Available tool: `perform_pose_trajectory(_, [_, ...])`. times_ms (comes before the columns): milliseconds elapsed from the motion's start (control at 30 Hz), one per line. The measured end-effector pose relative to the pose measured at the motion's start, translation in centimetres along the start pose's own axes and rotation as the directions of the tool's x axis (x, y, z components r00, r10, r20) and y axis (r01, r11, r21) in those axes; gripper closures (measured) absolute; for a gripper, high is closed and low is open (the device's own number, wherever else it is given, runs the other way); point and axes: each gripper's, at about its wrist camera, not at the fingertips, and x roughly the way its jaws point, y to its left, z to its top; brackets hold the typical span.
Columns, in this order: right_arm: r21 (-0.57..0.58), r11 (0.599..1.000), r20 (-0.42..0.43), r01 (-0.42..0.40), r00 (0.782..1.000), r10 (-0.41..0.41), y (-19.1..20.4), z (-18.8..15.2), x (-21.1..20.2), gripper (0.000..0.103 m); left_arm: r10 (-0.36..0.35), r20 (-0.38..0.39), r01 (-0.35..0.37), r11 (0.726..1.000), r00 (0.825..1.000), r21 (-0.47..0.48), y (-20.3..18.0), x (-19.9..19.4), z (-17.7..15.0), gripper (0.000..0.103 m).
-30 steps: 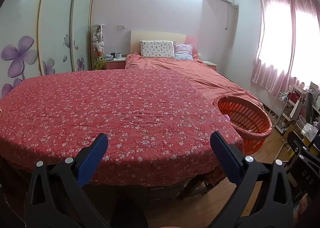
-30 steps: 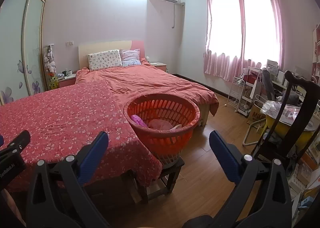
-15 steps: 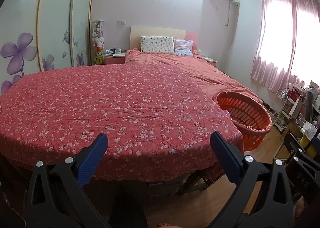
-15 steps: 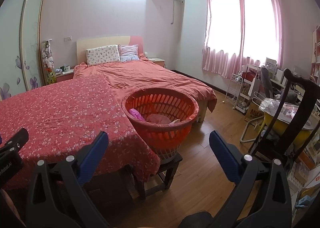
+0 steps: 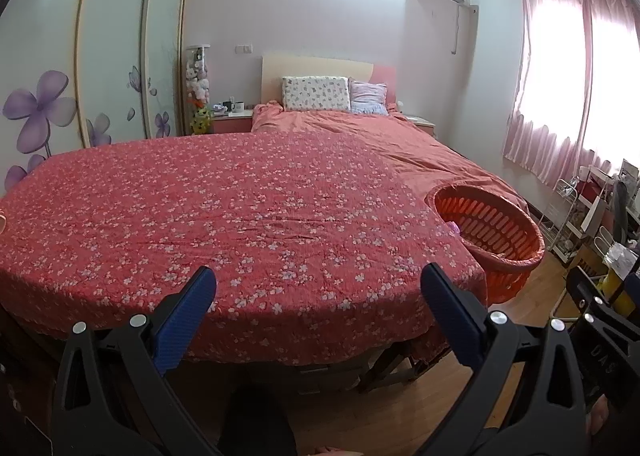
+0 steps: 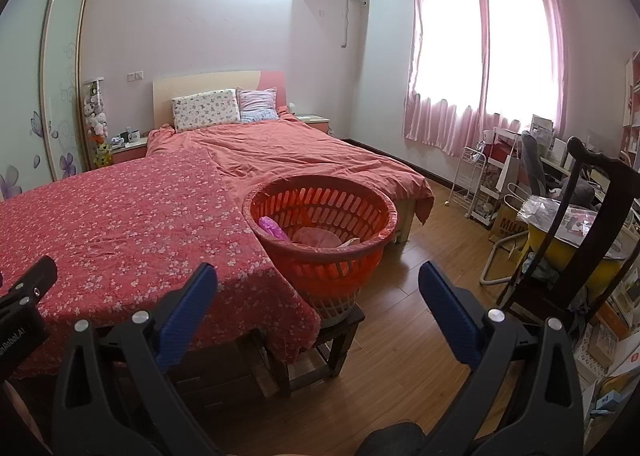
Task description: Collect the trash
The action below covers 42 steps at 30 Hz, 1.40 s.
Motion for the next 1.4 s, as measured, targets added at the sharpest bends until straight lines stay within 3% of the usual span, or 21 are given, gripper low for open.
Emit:
perform_pose_trajectory(433, [-0.01,1.0,-0.004,-0.007,1.0,0.007,0.17,0.17,0.06,0.005,0.042,0.021,-0.042,0.999,0.999,0.009,-0.12,-0.26,0.39,0.002])
perform_pose_trajectory(1400, [-0.009,1.0,0.001,-0.003,1.0,0.003,0.01,0.25,-0.14,0.005,0.056,0.014,-0.057,0.998,0.998,0.021,-0.02,-0.05,0.28,0.002])
